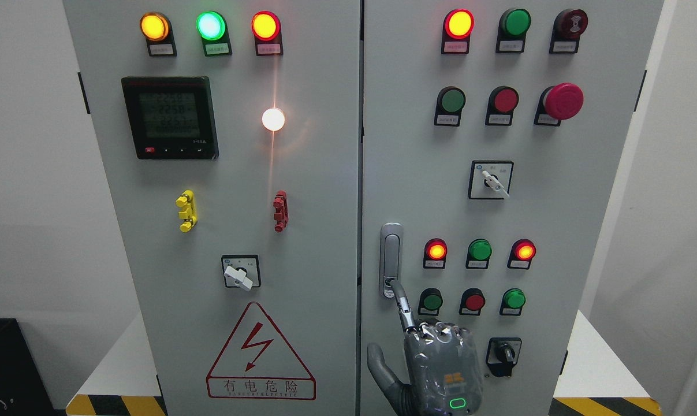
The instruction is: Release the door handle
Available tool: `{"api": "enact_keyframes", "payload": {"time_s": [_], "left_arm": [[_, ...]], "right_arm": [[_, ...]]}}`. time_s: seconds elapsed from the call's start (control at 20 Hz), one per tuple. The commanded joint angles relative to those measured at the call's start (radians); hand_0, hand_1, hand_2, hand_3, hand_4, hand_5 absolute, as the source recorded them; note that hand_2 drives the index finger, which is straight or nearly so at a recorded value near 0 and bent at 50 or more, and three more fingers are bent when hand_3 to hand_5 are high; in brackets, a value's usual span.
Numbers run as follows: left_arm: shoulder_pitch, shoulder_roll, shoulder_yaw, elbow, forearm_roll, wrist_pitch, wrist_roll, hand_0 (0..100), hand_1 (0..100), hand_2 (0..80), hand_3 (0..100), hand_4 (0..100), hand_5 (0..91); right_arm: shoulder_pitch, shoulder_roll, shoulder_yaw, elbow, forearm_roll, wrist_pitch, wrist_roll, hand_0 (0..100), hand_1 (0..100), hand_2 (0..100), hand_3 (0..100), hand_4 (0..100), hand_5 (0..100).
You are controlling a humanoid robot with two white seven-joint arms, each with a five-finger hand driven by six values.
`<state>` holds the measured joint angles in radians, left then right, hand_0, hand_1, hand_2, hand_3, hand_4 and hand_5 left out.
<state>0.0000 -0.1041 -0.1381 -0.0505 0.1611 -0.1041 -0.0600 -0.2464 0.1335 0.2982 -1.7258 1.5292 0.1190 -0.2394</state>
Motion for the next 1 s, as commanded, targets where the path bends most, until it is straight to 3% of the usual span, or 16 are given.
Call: {"api": "enact_keyframes", "payload": {"time_s": [0.0, 0.95], "left_arm": [[0.009, 0.001, 0.000, 0.000, 0.000, 0.000, 0.000, 12, 56, 0.0, 0, 0, 0.0], [0.009, 0.000, 0.000, 0.000, 0.000, 0.000, 0.000, 12, 56, 0.0, 0, 0, 0.0]], "right_arm": [[-0.008, 0.000, 0.002, 0.035, 0.005, 0.004, 0.005, 46, 33, 1, 100, 100, 100], [-0.031, 0.001, 0.002, 0.049, 0.006, 0.005, 0.006, 46, 33, 2, 100, 100, 100]]}}
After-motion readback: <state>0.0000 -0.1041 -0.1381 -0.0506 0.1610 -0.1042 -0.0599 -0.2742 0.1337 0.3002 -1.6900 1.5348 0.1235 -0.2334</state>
